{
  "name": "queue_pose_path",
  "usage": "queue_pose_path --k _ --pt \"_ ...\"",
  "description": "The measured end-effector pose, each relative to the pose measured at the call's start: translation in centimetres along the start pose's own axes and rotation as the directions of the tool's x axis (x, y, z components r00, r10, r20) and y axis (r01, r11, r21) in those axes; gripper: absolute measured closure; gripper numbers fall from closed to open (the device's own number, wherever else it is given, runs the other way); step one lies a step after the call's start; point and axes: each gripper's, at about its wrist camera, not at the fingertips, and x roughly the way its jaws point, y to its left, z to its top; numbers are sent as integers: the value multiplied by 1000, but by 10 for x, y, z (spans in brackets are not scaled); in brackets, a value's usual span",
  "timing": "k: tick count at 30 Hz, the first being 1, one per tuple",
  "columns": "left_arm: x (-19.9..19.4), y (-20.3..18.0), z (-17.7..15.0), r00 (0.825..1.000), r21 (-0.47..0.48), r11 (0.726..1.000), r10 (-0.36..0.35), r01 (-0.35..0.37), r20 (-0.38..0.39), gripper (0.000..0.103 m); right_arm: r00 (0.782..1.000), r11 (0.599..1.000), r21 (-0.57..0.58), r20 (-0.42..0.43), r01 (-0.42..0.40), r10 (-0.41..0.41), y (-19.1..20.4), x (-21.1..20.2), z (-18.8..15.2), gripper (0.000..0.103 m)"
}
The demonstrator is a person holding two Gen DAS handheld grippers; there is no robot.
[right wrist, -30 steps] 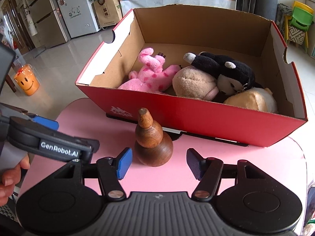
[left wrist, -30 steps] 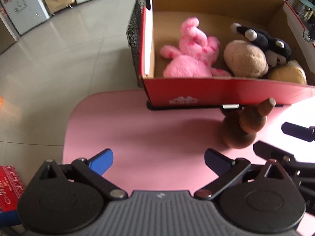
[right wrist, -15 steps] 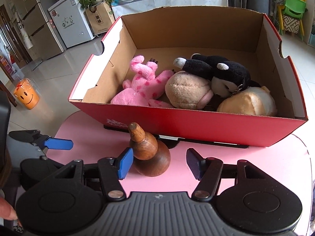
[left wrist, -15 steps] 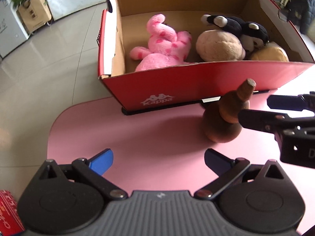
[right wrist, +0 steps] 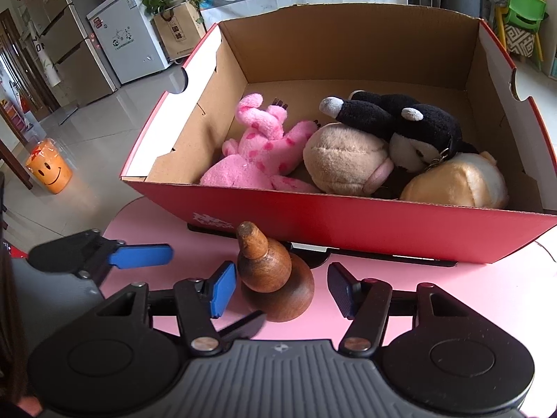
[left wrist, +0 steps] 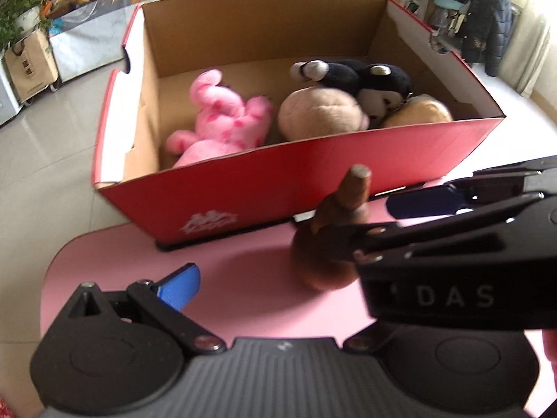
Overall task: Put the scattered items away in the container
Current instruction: 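Bring both open grippers around the brown wooden gourd from either side, then close both grippers on the wooden gourd's round base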
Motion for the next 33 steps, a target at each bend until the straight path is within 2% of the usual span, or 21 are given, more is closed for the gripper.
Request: queue_pose_path --k 6,13,20,26,33 --pt "8 -4 0 1000 15 1000 -18 18 17 0 1000 1000 3 -7 -11 11 -1 5 3 48" --pt "12 3 3 999 -34 999 -34 35 27 3 999 999 20 -13 -34 34 -3 10 5 55" --pt "15 1 4 998 -27 998 -62 63 29 13 999 999 10 -8 -45 45 -2 14 5 67" --pt "16 -2 5 995 -23 995 -93 94 32 23 999 999 14 -1 -42 42 -3 13 5 67" --pt "15 -10 7 992 10 992 -123 122 29 41 999 999 21 -7 -47 47 -5 11 5 67"
